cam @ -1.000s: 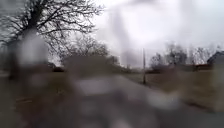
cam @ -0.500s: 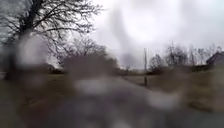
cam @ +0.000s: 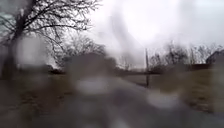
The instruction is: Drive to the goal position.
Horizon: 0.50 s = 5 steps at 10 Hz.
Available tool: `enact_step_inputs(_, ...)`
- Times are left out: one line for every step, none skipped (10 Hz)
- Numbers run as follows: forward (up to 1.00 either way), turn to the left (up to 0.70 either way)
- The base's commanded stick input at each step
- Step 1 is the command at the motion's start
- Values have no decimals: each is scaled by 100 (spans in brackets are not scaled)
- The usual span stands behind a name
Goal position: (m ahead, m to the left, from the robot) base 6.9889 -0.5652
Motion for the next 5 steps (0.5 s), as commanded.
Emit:
enact_step_inputs(85, 0)
enact_step_inputs(85, 0)
enact_step_inputs(85, 0)
enact_step_inputs(85, 0)
enact_step_inputs(85, 0)
